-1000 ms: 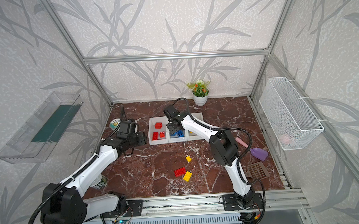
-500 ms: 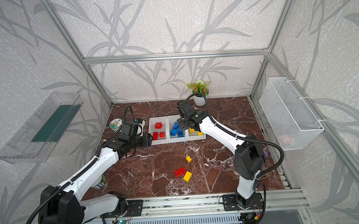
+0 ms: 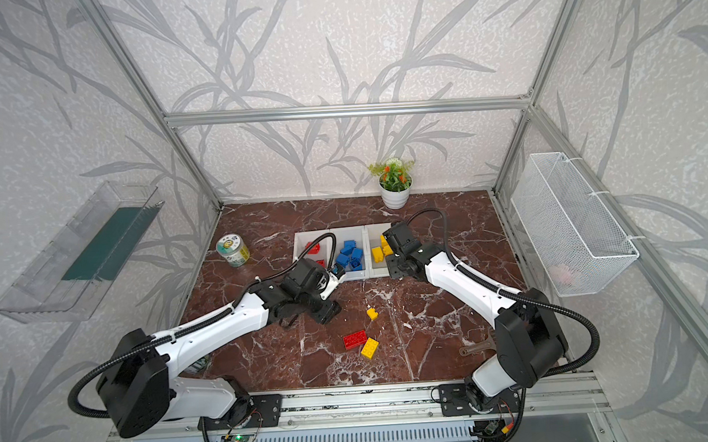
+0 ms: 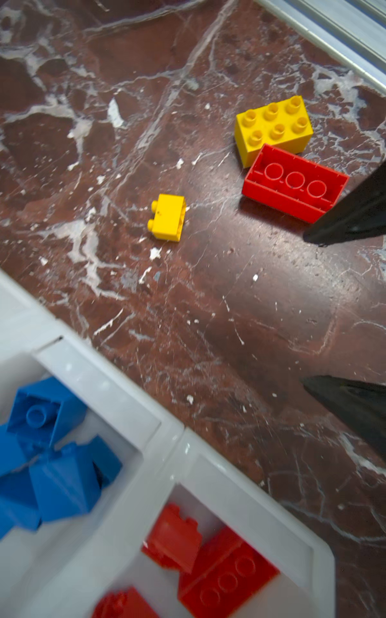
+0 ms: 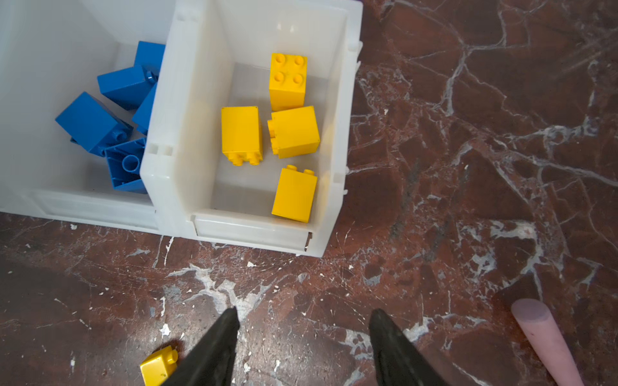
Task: Sort the legos into containers by color
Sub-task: 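Lower the left gripper toward the pile while the right gripper withdraws, then grasp the long red brick with the left gripper and lift it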
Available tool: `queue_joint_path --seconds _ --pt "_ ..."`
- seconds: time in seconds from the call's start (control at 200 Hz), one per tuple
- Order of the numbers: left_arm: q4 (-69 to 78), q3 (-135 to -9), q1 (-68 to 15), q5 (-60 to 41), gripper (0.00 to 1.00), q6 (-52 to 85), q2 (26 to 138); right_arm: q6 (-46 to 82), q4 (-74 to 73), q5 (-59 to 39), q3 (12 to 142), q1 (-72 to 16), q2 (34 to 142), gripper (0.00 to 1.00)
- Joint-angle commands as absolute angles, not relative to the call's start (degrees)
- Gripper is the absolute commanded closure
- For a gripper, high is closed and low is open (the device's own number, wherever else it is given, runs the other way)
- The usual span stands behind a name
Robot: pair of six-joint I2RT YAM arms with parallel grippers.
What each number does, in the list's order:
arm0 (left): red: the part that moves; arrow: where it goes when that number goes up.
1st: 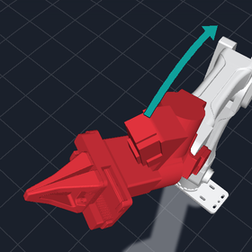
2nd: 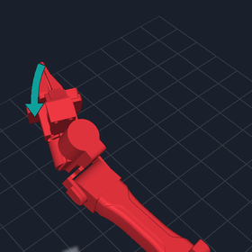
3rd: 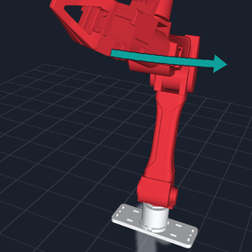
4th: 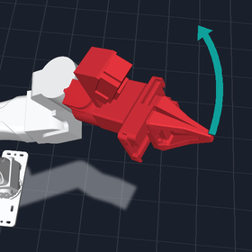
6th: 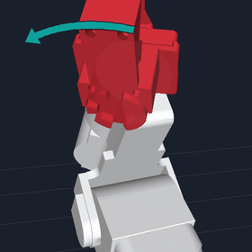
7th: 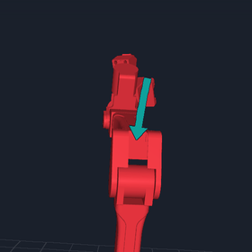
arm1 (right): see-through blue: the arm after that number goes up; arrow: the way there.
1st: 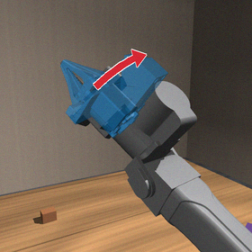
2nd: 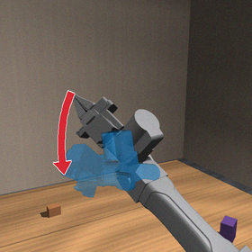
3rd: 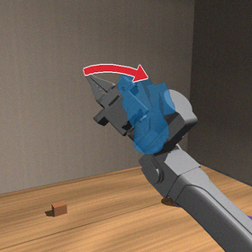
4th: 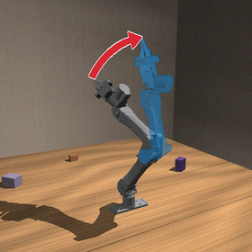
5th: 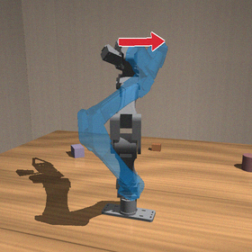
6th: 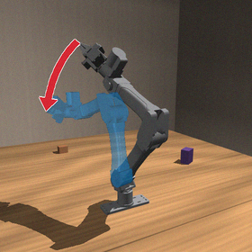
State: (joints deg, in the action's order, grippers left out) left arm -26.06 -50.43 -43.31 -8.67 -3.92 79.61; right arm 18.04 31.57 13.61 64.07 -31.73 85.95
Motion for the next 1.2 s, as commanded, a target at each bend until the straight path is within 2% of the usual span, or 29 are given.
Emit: queue_joint_path --seconds 0.0,0.505,0.9,1.195 --pt "-28.64 -52.85 -46.61 -10.06 0.35 -9.53 82.32 19.61 31.29 14.83 62.87 -30.90 83.18 0.36" --pt "-32.39 -57.80 -56.34 -15.07 0.34 -12.49 92.32 20.59 31.33 14.59 60.06 -29.92 81.23 0.36" --pt "-31.92 -58.80 -56.78 -11.43 0.34 -11.43 96.25 21.52 31.43 14.41 58.54 -29.86 79.48 0.36" --pt "-31.43 -58.37 -56.77 -10.29 0.42 -11.16 97.97 21.97 31.44 14.37 57.74 -29.84 78.94 0.36"
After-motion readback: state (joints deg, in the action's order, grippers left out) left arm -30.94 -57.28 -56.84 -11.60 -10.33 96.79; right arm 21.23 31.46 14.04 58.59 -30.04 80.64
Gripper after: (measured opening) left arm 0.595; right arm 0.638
